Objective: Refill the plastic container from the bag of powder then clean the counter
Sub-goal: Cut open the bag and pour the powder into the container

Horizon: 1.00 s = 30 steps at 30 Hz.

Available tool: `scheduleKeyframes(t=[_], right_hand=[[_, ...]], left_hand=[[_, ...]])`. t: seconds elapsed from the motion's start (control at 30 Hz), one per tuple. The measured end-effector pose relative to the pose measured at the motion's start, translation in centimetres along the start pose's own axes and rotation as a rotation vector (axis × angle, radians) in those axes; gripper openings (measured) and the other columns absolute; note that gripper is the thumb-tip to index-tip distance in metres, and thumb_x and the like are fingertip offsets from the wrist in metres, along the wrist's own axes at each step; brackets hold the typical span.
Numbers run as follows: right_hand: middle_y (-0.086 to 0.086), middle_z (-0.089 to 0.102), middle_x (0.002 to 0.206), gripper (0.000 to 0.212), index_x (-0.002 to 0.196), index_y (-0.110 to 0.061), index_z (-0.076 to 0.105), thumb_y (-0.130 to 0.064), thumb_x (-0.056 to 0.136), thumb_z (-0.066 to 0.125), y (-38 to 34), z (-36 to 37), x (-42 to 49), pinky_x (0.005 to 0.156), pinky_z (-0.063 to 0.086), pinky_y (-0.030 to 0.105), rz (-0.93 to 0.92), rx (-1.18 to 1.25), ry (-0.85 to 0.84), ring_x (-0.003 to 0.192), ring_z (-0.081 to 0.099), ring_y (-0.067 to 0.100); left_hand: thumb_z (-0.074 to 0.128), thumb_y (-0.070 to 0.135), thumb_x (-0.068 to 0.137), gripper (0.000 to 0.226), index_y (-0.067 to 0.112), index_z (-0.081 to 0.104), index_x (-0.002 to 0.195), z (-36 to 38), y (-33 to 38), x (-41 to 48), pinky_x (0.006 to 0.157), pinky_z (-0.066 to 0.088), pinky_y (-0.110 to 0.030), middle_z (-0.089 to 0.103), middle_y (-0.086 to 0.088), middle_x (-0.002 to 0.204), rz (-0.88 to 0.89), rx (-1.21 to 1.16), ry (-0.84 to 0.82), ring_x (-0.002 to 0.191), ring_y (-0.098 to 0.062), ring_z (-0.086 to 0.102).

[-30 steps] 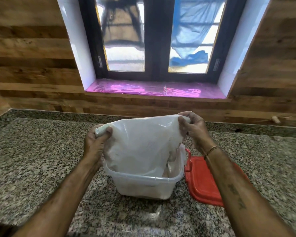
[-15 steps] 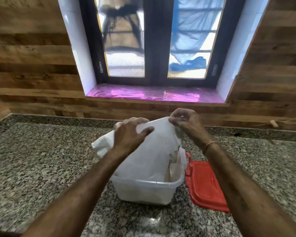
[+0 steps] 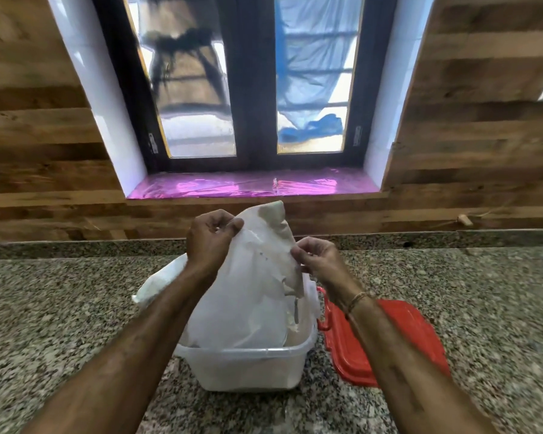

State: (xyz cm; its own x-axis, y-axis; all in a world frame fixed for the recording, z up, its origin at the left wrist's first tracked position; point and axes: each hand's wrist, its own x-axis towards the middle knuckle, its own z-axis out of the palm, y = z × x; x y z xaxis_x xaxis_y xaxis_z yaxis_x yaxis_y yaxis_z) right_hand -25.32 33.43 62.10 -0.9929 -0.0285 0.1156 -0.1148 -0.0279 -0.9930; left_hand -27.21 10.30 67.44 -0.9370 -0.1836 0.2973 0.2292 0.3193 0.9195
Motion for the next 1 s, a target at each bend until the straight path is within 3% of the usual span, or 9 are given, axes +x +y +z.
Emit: scheduleKeyframes(t=[0.1, 0.3, 0.4, 0.5, 0.6, 0.67, 0.77, 0.9, 1.0], right_hand=[[0.0, 0.065, 0.07, 0.017, 0.077, -0.006, 0.069, -0.002, 0.093, 0.072, -0.4, 0.8, 0.2, 0.06, 0.048, 0.017, -0.072, -0.043, 0.022, 0.064, 0.058, 0.004], [0.015, 0.068, 0.079, 0.021, 0.085, 0.016, 0.066, -0.001, 0.089, 0.076, -0.2, 1.2, 1.4, 0.074, 0.054, 0.034, -0.067, 0.021, 0.031, 0.077, 0.061, 0.022], [0.011, 0.071, 0.076, 0.015, 0.082, 0.011, 0.07, -0.001, 0.088, 0.078, -0.1, 1.9, 1.3, 0.072, 0.055, 0.032, -0.061, -0.053, -0.017, 0.074, 0.064, 0.018], [0.007, 0.073, 0.075, 0.013, 0.078, 0.002, 0.073, -0.004, 0.087, 0.079, 0.4, 1.3, 1.3, 0.072, 0.056, 0.033, -0.068, -0.095, 0.001, 0.073, 0.066, 0.016], [-0.007, 0.069, 0.067, 0.022, 0.068, -0.015, 0.071, -0.007, 0.085, 0.082, 0.0, 0.5, 1.3, 0.054, 0.047, 0.015, -0.108, -0.164, 0.028, 0.06, 0.059, 0.0], [-0.009, 0.068, 0.068, 0.024, 0.066, -0.021, 0.071, -0.01, 0.083, 0.085, 0.0, 0.4, 1.4, 0.055, 0.049, 0.016, -0.128, -0.218, 0.054, 0.06, 0.059, 0.0], [0.0, 0.073, 0.077, 0.014, 0.073, -0.015, 0.075, -0.012, 0.083, 0.084, 0.3, 0.6, 1.2, 0.076, 0.06, 0.033, -0.122, -0.19, 0.041, 0.075, 0.067, 0.011], [0.009, 0.068, 0.087, 0.019, 0.102, -0.004, 0.075, -0.021, 0.092, 0.078, -0.4, 0.9, 1.0, 0.071, 0.058, 0.028, -0.077, 0.053, 0.02, 0.081, 0.064, 0.017], [0.01, 0.069, 0.089, 0.02, 0.093, -0.001, 0.072, -0.019, 0.091, 0.079, -1.9, 0.8, 1.5, 0.071, 0.057, 0.033, -0.094, 0.063, -0.002, 0.082, 0.064, 0.019]], left_hand=[[0.074, 0.04, 0.087, 0.02, 0.023, 0.071, 0.076, -0.3, -0.6, -0.2, 0.079, 0.062, -0.058, 0.073, 0.002, 0.078, 0.008, -0.022, -0.02, 0.082, -0.028, 0.07], [0.076, 0.025, 0.085, 0.022, 0.015, 0.066, 0.068, -0.7, -0.9, -0.3, 0.067, 0.047, -0.037, 0.064, -0.008, 0.068, 0.01, -0.097, -0.158, 0.067, -0.02, 0.058], [0.077, 0.023, 0.088, 0.023, 0.009, 0.067, 0.072, -0.7, -1.3, -0.4, 0.067, 0.048, -0.037, 0.066, -0.021, 0.074, 0.004, -0.05, -0.189, 0.068, -0.02, 0.058], [0.077, 0.02, 0.089, 0.024, 0.009, 0.066, 0.07, -1.2, -1.3, -0.1, 0.068, 0.046, -0.037, 0.065, -0.014, 0.072, -0.029, -0.079, -0.225, 0.069, -0.019, 0.057], [0.076, 0.015, 0.091, 0.024, 0.009, 0.067, 0.07, -1.4, -0.7, 0.6, 0.069, 0.047, -0.037, 0.066, -0.019, 0.074, -0.015, -0.103, -0.194, 0.07, -0.019, 0.059], [0.077, 0.02, 0.089, 0.022, 0.008, 0.067, 0.072, -0.9, -0.2, 0.7, 0.069, 0.047, -0.037, 0.067, -0.022, 0.079, 0.027, -0.043, -0.233, 0.071, -0.019, 0.059], [0.076, 0.023, 0.088, 0.023, 0.01, 0.067, 0.071, 0.2, 0.1, 0.2, 0.069, 0.048, -0.036, 0.067, -0.015, 0.076, 0.057, 0.009, -0.287, 0.071, -0.017, 0.059], [0.077, 0.022, 0.088, 0.022, 0.016, 0.068, 0.068, 0.8, -0.4, -0.4, 0.067, 0.05, -0.036, 0.067, -0.001, 0.07, 0.018, 0.036, -0.321, 0.069, -0.015, 0.061], [0.078, 0.023, 0.084, 0.021, 0.022, 0.069, 0.065, 1.4, -0.8, -1.1, 0.064, 0.049, -0.037, 0.067, 0.007, 0.066, 0.021, 0.104, -0.304, 0.066, -0.013, 0.06]])
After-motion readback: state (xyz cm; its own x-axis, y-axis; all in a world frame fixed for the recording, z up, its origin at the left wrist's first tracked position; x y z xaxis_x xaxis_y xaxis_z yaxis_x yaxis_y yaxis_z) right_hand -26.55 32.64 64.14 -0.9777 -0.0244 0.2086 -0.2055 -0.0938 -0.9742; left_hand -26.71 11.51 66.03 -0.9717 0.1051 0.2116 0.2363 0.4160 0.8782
